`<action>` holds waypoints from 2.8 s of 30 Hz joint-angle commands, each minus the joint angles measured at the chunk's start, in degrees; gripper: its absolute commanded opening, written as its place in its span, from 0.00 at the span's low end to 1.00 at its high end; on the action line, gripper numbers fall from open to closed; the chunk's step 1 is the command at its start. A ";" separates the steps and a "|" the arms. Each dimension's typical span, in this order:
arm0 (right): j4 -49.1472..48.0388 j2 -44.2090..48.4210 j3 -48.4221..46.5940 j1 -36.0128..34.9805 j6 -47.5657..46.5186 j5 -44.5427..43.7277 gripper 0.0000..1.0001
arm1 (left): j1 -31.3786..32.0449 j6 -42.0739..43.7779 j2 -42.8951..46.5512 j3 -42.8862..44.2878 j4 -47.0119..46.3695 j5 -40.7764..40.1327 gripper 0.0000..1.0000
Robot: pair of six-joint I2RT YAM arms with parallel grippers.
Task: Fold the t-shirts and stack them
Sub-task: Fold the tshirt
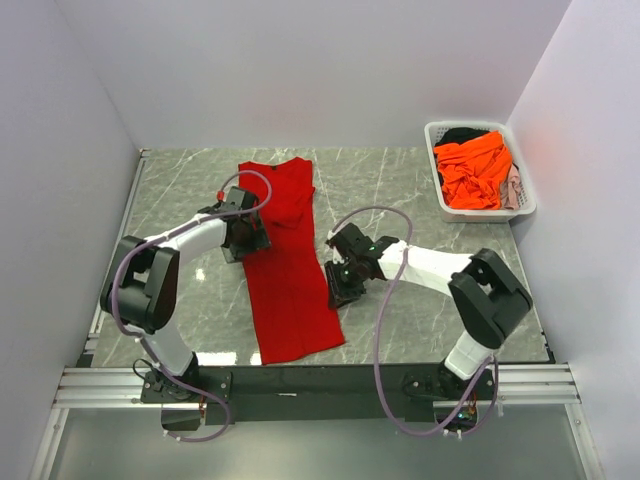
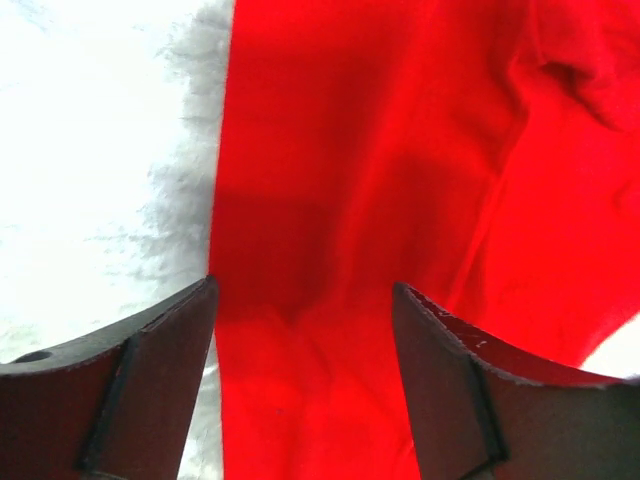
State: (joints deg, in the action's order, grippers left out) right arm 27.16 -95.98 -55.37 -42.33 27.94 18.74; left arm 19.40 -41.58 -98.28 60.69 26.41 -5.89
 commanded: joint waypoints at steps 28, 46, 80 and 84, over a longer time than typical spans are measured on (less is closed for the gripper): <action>4.39 -6.04 -5.80 -7.07 -0.79 -0.37 0.35 | 2.84 6.87 -30.82 41.60 0.74 1.84 0.60; 10.63 -0.97 -8.78 -6.10 -1.23 -6.43 0.46 | 3.54 6.51 -40.42 59.03 2.59 3.52 0.78; 1.14 1.77 6.33 -11.20 13.54 -5.82 0.15 | 10.57 -12.03 40.36 -26.05 13.05 7.37 0.85; 1.67 2.38 6.42 -11.29 13.80 -6.61 0.00 | 12.94 -13.00 37.47 -26.85 12.61 9.31 0.80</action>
State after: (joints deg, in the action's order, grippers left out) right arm 29.21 -93.45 -49.80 -53.12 41.28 14.39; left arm 30.94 -52.51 -59.27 34.46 39.07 0.14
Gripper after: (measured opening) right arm 0.029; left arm 0.807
